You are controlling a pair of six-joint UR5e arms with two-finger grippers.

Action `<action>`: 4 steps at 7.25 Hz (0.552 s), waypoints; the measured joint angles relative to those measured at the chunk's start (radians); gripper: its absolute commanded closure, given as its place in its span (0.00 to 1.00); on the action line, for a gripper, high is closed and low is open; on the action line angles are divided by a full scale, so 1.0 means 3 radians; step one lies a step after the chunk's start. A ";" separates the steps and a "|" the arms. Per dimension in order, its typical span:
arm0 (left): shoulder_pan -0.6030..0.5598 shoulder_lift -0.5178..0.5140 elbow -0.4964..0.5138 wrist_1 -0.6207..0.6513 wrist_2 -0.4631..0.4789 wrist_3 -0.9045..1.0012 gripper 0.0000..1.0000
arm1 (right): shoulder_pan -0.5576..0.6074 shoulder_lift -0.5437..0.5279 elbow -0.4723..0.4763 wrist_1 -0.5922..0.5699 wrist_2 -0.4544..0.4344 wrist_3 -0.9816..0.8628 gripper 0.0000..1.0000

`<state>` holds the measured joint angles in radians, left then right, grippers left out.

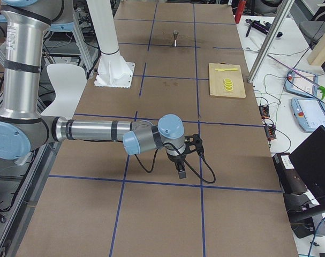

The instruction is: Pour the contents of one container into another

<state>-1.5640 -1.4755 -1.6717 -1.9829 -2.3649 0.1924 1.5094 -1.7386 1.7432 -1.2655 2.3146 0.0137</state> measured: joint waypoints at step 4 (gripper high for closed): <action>-0.0002 0.0045 0.0091 -0.0981 -0.0032 -0.0297 0.00 | 0.0001 0.0009 0.0025 0.0094 0.0015 0.0003 0.00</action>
<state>-1.5646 -1.4620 -1.6442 -2.2772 -2.3745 0.1033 1.5098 -1.7358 1.7507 -1.2373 2.3191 0.0148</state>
